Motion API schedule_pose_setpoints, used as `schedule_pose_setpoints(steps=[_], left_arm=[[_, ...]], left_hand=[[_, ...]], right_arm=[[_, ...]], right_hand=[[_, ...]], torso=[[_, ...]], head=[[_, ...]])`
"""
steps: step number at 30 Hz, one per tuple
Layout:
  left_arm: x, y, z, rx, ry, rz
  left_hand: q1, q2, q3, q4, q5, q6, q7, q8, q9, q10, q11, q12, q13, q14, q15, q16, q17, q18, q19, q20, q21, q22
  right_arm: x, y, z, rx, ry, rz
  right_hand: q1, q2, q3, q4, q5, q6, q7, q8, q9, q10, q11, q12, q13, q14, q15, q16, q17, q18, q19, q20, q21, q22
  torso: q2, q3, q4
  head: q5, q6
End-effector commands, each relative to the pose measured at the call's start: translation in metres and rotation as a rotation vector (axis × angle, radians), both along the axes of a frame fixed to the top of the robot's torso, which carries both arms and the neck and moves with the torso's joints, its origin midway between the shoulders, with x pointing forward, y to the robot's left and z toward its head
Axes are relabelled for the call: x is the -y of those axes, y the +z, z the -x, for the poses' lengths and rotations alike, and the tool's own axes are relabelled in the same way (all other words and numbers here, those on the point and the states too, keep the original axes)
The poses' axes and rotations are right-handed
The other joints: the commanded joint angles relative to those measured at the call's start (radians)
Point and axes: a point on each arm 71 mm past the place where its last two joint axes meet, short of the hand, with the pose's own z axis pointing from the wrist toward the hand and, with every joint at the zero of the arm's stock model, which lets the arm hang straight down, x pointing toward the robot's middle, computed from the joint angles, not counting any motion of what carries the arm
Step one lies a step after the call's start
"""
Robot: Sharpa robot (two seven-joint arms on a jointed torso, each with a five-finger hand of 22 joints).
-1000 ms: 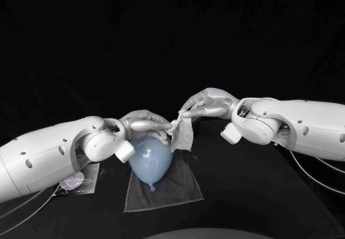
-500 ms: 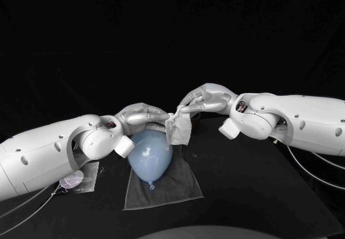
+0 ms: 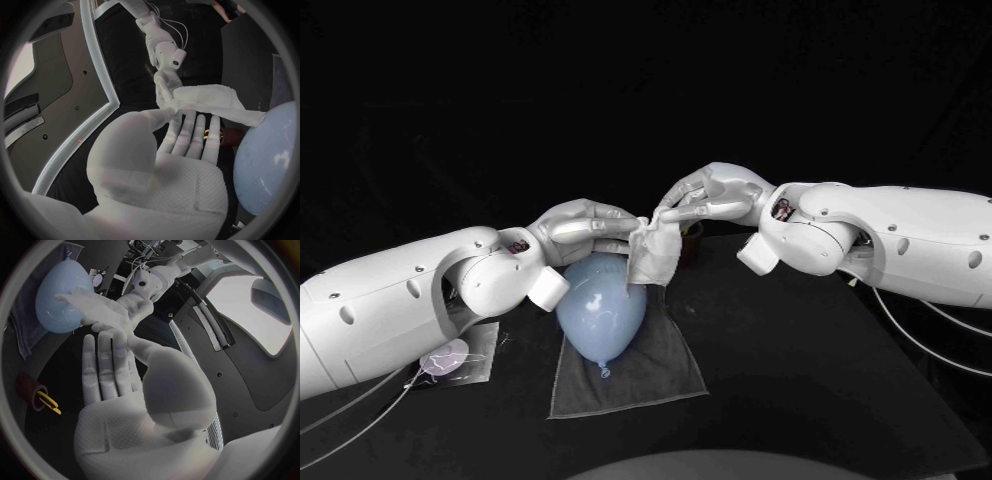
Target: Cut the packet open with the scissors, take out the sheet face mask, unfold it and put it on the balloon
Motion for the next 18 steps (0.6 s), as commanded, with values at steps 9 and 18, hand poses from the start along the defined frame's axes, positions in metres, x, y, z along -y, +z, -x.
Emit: schedule_pose_setpoints(steps=[9,18], left_arm=[[0.004,0.003,0.005,-0.062,-0.103,0.09],[0.002,0.004,0.009,-0.109,-0.151,0.136]], left_hand=[[-0.004,0.066,0.007,0.029,0.005,-0.127,0.039,0.104,0.064,0.011,-0.001,-0.055,0.001,0.23,-0.022,-0.059,-0.033,0.102,0.298,-0.01,0.042,-0.019],[-0.011,0.098,0.03,0.054,0.005,-0.231,0.052,0.19,0.103,0.006,0.003,-0.073,0.002,0.278,-0.03,-0.124,-0.056,0.102,0.421,-0.031,0.035,-0.039]], right_arm=[[-0.003,0.011,-0.006,0.025,0.009,-0.043],[-0.005,0.015,-0.012,0.031,0.012,-0.046]], right_hand=[[0.003,0.011,0.0,-0.006,0.007,0.002,0.0,0.003,0.002,0.0,-0.004,-0.002,0.002,0.009,0.002,-0.005,0.001,0.019,-0.005,-0.002,0.005,0.002],[0.003,0.011,0.0,-0.006,0.007,0.002,0.0,0.003,0.002,0.0,-0.004,-0.002,0.002,0.009,0.002,-0.005,0.001,0.019,-0.005,-0.002,0.005,0.002]], torso=[[0.0,-0.0001,0.0002],[0.0,-0.0011,0.0009]], head=[[0.007,-0.003],[0.013,-0.006]])
